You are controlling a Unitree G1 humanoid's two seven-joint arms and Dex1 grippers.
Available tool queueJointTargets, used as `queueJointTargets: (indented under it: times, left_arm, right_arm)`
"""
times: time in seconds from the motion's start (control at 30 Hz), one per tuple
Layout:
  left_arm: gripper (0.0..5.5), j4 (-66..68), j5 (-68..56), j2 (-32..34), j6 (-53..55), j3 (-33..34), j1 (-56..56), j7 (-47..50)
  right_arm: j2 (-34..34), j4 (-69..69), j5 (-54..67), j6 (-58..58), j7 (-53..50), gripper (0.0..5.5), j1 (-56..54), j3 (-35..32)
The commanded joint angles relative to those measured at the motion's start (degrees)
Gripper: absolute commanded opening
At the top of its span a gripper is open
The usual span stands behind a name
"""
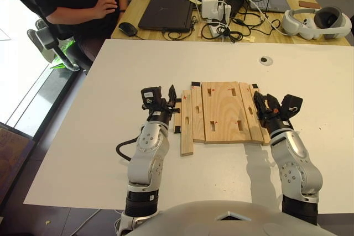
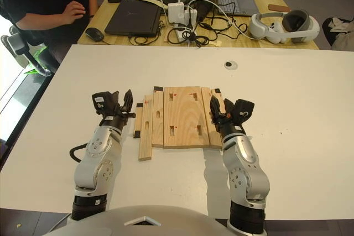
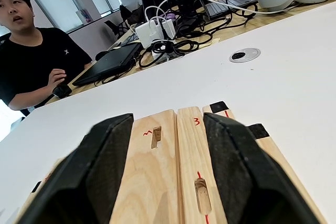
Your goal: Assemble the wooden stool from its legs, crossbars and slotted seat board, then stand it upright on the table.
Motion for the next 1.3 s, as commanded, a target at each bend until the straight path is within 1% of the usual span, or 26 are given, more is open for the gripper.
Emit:
queueJointTargets:
  times: [0.03,0.2,0.23,0.27,0.33,0.4,0.5,0.63,0.8,0.9,1.13,1.3]
  left_arm:
    - [2.18,0.4,-0.3,-2.0,0.6,-0.2,-0.3,0.1]
    - [2.18,0.4,-0.2,-1.9,0.9,-0.1,-0.6,0.3]
    - [2.18,-0.4,0.2,-1.0,3.2,-0.3,-0.6,0.4]
    - [2.18,-1.6,0.4,-0.1,7.5,-0.5,-0.7,0.7]
    - [2.18,-4.0,1.9,3.6,22.4,-2.9,-1.7,0.7]
    - [2.18,-7.7,3.3,7.1,33.5,-5.7,-1.5,0.1]
    - [2.18,-13.5,3.9,8.2,43.9,-6.0,-1.4,1.1]
    - [2.18,-17.7,5.0,9.7,53.7,-5.5,-2.6,1.1]
    - [2.18,-20.2,4.2,11.1,59.6,-5.6,-3.4,-1.1]
    - [2.18,-20.8,4.1,14.3,61.7,-8.1,-4.1,-2.6]
    - [2.18,-23.3,3.8,19.1,63.2,-12.2,-7.6,-4.8]
    - [2.18,-24.2,3.4,21.1,64.4,-13.0,-9.9,-6.2]
  right_arm:
    - [0.2,-0.6,0.6,0.5,-0.1,2.50,-0.1,0.0]
    - [0.2,-0.5,0.7,0.7,-0.2,2.50,-0.4,-0.1]
    - [0.2,-0.4,0.6,0.8,-0.2,2.50,-0.5,0.0]
    - [0.3,-0.3,0.6,0.8,-0.2,2.50,-0.7,0.2]
    - [0.4,-0.8,0.6,0.8,-0.5,2.50,-0.3,0.1]
    - [0.6,-1.3,0.6,0.8,-0.8,2.50,0.0,0.2]
    - [1.1,-2.2,0.6,0.8,-1.2,2.50,0.6,0.4]
    - [2.5,-4.2,0.4,0.7,-2.6,2.50,2.0,0.9]
    - [4.1,-6.3,0.3,0.5,-4.2,2.50,3.3,1.9]
    - [4.9,-7.2,0.1,0.3,-5.0,2.50,4.1,2.4]
    - [5.4,-7.8,0.3,-0.3,-6.4,2.50,4.4,2.9]
    - [5.6,-8.3,0.2,-0.7,-7.2,2.50,4.8,3.4]
